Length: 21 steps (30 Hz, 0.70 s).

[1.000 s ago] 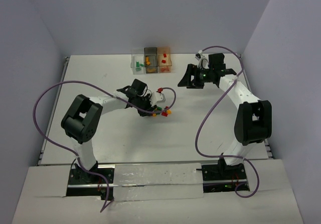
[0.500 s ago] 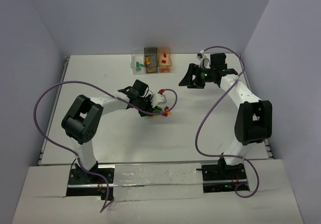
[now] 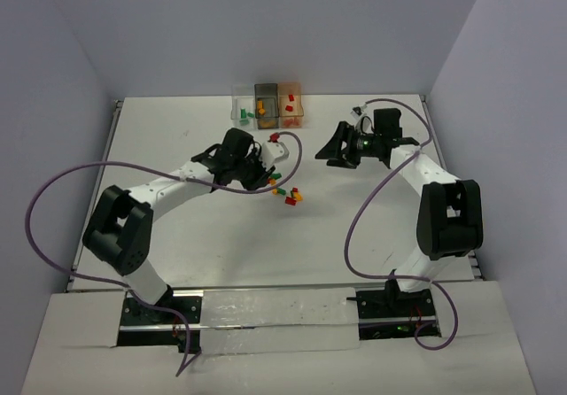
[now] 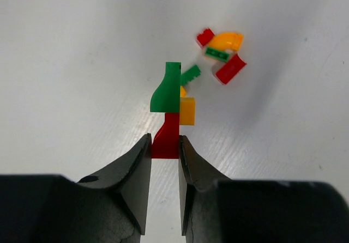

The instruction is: Sort the legos into containers by color

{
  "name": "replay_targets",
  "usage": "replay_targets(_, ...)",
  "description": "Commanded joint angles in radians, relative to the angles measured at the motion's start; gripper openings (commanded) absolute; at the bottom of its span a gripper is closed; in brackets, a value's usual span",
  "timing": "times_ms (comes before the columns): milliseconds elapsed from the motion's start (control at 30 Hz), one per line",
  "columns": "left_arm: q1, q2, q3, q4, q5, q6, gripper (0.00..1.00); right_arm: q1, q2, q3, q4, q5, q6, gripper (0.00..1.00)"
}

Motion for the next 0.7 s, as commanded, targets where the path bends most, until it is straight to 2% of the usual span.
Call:
replay_targets(0, -0.017, -0.096, 0.012, 0.06, -0.117, -0.176, 0.0, 0.027, -0.057, -0.031, 0.222, -0.121, 0.178, 0.7)
replay_targets(167, -0.028, -0.144, 0.035, 0.077, -0.18, -0.26, 0.0, 0.097, -0.011, -0.044, 0.378, -0.203, 0.299, 0.69)
replay_targets(300, -0.038, -0.152, 0.075, 0.051, -0.16, -0.304, 0.0, 0.144, 0.04, -0.037, 0.485, -0.256, 0.394, 0.67)
replay_targets(467, -0.043, -0.15, 0.117, 0.03, -0.128, -0.342, 0.0, 0.201, 0.09, 0.022, 0.429, -0.245, 0.328, 0.66)
replay_targets(667, -0.045, -0.153, 0.132, 0.019, -0.121, -0.351, 0.0, 0.226, 0.121, 0.043, 0.431, -0.237, 0.334, 0.64)
